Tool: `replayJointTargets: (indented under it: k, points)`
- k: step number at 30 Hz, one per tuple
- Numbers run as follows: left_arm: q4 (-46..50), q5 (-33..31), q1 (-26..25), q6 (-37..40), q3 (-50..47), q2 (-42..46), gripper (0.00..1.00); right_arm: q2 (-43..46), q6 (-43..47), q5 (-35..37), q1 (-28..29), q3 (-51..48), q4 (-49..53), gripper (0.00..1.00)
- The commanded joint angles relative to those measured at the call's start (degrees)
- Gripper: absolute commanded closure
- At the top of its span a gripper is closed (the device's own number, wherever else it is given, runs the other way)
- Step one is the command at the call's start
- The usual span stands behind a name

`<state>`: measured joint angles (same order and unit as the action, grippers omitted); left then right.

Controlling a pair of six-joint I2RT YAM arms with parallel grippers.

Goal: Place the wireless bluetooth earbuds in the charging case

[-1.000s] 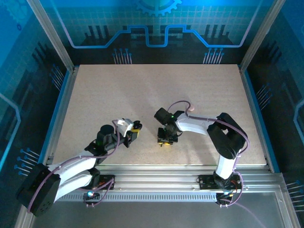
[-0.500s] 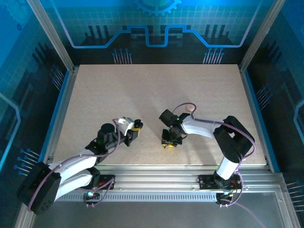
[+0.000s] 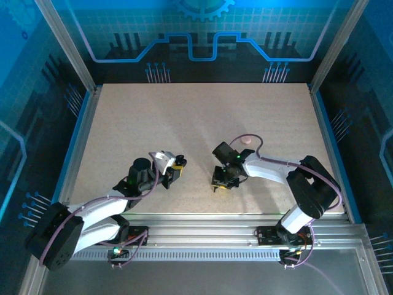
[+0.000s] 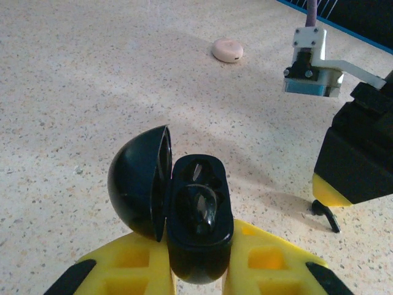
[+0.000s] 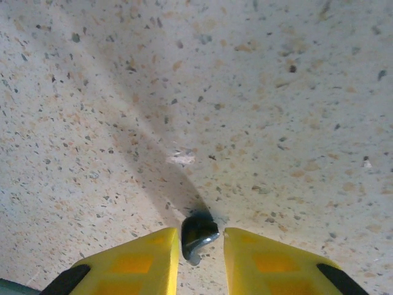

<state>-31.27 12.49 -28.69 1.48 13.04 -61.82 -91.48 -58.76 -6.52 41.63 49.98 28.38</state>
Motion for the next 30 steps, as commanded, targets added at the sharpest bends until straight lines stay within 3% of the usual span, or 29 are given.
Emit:
replayJointTargets:
  k: [1,12,30]
  points:
    - [-2.1,1.7,-0.4,-0.1,1.9,-1.0,0.94,1.2,-0.9,-1.2,-0.9,-1.0,-0.9,0.73]
    - [-2.5,1.7,-0.5,-0.1,2.4,-2.2,0.94,-1.6,0.4,-3.0,-0.7,2.1,1.3,0.67]
    - [-1.9,1.5,-0.5,0.5,2.4,-1.9,0.94,-5.1,0.7,-2.8,-0.3,2.3,2.1,0.68]
